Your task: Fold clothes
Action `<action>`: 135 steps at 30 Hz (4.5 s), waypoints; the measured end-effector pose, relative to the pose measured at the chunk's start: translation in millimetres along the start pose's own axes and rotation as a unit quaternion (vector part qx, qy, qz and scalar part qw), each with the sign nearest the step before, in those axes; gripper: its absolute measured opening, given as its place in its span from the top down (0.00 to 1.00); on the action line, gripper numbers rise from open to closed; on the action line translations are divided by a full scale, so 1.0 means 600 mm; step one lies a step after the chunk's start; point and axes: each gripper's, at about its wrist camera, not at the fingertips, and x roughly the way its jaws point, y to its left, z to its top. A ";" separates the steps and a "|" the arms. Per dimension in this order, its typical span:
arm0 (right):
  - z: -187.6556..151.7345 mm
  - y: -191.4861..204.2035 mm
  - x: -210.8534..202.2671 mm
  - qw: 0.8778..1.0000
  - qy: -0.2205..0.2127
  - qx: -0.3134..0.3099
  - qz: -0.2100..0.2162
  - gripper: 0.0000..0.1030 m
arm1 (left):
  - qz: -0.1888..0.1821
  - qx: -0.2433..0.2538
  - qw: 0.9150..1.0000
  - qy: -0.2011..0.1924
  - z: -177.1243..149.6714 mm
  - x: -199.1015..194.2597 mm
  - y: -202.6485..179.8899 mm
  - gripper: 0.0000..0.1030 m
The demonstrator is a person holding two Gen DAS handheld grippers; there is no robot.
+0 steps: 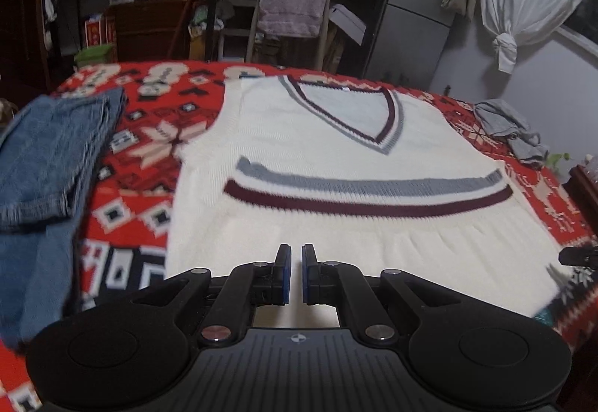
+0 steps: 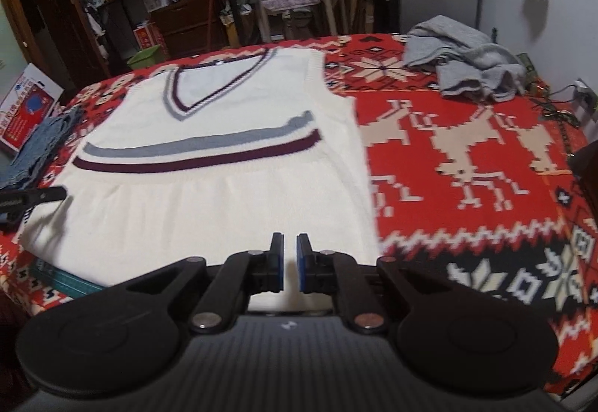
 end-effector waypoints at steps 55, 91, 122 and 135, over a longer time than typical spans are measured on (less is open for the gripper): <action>0.013 0.047 0.016 0.999 -0.014 -0.007 0.035 0.93 | -0.027 -0.021 0.996 0.079 -0.034 -0.025 0.008 0.97; 0.012 0.040 0.013 0.999 -0.016 0.000 0.036 0.93 | -0.048 -0.024 0.994 0.095 -0.048 -0.037 -0.014 0.97; 0.010 0.060 0.018 0.999 -0.011 -0.006 0.051 0.92 | -0.071 -0.036 0.993 0.087 -0.046 -0.022 -0.038 0.97; 0.010 0.062 0.016 0.999 -0.010 -0.008 0.049 0.92 | -0.056 -0.066 0.995 0.051 -0.031 -0.067 0.007 0.97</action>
